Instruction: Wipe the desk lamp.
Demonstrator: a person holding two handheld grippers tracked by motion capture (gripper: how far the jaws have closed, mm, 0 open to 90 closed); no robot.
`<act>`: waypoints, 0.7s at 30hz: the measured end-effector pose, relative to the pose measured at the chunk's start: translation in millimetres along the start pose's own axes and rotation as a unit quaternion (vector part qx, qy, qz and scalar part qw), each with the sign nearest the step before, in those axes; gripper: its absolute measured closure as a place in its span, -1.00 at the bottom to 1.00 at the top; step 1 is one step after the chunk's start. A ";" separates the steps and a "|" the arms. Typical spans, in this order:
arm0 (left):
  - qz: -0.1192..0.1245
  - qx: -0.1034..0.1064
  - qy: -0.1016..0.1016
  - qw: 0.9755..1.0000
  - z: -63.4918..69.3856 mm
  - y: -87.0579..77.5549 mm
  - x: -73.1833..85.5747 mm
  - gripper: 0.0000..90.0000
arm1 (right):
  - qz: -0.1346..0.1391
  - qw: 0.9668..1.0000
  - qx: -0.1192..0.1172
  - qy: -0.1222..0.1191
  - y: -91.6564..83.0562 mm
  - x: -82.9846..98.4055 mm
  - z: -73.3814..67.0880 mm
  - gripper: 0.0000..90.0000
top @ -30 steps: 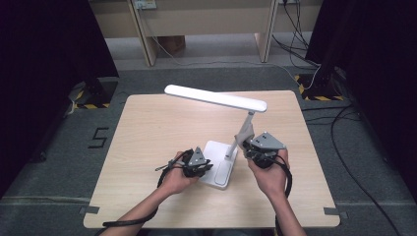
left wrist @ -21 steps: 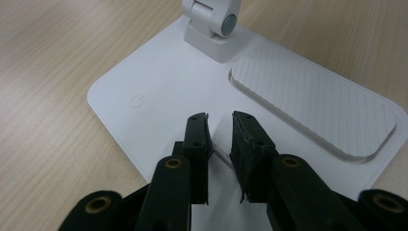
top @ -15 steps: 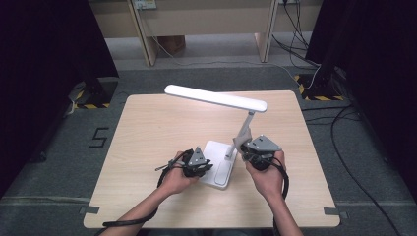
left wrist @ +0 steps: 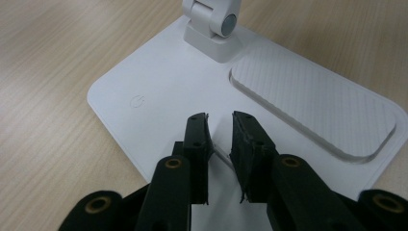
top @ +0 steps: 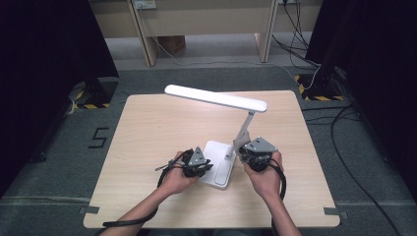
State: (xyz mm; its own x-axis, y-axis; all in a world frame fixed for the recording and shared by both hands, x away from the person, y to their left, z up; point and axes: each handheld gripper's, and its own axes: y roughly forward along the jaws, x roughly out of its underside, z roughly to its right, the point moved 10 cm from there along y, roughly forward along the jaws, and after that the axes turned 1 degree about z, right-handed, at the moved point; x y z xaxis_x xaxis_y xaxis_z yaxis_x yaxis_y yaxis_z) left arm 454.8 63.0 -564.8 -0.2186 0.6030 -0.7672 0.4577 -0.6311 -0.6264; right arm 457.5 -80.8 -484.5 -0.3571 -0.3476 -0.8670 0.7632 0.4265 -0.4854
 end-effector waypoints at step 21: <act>0.002 -0.002 0.000 1.000 0.2 0.0 0.2 0.69 | -0.021 1.000 -0.005 0.005 15.1 18.1 -6.3 0.81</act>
State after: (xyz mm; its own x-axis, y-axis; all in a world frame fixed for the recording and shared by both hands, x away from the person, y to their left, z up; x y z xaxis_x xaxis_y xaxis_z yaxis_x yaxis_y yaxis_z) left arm 454.6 63.0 -565.0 -0.2169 0.6003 -0.7699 0.4619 -0.6317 -0.6226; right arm 459.2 -75.4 -508.2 -0.3949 -0.3572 -0.8464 0.7413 0.4203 -0.5233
